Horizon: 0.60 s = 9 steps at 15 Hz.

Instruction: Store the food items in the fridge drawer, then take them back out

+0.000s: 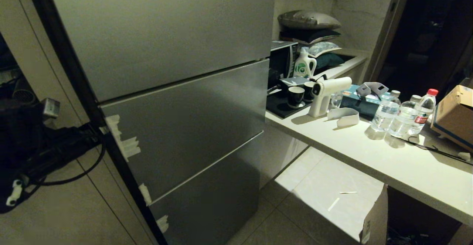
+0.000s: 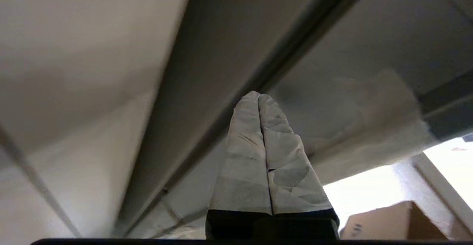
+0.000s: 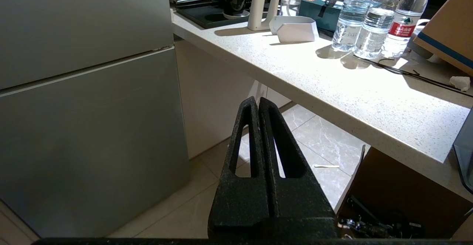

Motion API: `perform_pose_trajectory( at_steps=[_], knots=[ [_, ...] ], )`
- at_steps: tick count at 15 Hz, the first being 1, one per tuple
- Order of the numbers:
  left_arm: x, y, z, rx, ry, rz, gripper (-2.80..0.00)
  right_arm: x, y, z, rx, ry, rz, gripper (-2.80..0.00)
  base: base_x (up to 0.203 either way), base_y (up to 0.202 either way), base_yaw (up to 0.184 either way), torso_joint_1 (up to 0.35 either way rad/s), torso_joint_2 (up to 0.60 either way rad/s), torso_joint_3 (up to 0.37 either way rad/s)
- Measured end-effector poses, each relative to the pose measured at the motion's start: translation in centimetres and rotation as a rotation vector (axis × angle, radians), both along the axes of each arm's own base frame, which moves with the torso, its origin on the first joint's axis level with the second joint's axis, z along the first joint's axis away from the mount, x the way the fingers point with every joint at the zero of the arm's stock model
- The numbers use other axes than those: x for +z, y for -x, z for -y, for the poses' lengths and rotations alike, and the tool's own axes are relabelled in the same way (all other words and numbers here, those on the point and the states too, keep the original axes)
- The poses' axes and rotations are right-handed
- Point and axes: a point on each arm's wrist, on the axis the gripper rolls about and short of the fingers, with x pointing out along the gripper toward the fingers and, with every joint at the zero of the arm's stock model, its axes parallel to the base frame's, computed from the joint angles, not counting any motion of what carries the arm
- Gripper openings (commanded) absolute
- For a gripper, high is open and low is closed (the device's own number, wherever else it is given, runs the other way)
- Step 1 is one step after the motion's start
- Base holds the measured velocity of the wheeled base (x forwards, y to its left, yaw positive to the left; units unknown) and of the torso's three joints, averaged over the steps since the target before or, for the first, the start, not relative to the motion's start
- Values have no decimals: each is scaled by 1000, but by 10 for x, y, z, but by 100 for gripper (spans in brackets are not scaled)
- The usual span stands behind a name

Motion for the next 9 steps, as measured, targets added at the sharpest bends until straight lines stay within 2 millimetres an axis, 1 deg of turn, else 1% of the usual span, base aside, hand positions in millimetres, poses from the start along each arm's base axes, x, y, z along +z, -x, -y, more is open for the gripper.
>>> perform_pose_trajectory(
  at_steps=[5, 9],
  knots=[
    [-5, 1, 8, -23, 9, -18, -280, 0, 0, 0, 0, -1, 0, -280, 0, 0, 0, 0, 0, 0],
    [-6, 7, 11, -70, 21, -23, -280, 0, 0, 0, 0, -1, 0, -280, 0, 0, 0, 0, 0, 0]
  ],
)
